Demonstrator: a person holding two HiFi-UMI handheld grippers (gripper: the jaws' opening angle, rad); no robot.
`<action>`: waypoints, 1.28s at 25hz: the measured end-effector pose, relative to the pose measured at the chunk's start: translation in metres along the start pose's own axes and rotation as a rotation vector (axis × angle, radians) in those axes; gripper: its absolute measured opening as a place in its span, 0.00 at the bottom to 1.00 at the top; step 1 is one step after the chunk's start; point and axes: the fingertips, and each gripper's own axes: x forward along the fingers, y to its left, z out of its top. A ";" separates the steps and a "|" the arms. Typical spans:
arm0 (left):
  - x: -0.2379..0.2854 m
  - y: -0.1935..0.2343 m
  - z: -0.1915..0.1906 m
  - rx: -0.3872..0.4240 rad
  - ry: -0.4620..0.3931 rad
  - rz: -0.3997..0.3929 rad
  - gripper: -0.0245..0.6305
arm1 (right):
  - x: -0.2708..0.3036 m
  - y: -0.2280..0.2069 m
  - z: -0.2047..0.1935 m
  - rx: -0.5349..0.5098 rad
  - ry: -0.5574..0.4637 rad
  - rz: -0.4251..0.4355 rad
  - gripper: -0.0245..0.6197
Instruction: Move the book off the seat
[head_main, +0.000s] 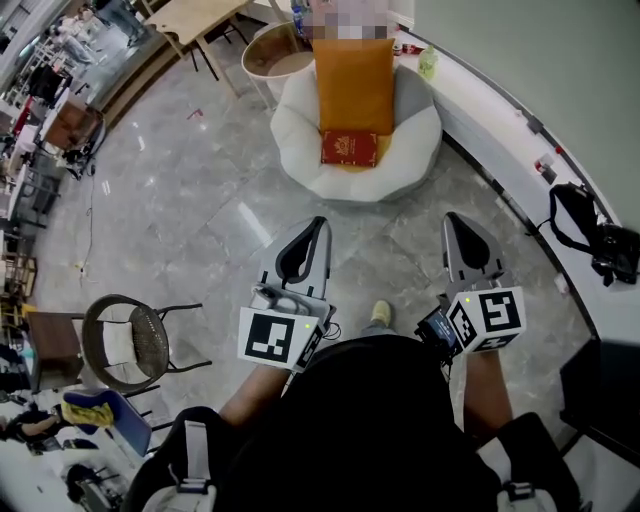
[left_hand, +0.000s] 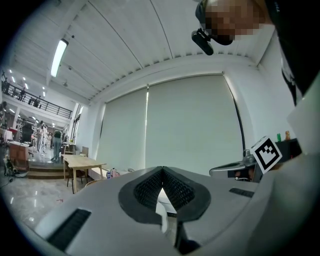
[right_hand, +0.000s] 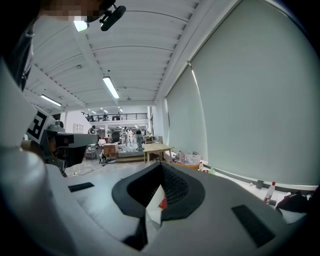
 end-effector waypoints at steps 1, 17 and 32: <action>0.004 -0.002 0.001 0.008 -0.005 -0.002 0.05 | 0.002 -0.004 0.001 0.004 -0.005 0.003 0.05; 0.029 -0.009 0.004 0.018 -0.021 0.034 0.05 | 0.016 -0.034 0.004 0.000 -0.025 0.020 0.05; 0.056 0.008 0.002 0.009 -0.042 0.022 0.05 | 0.048 -0.043 0.010 -0.027 -0.024 0.025 0.05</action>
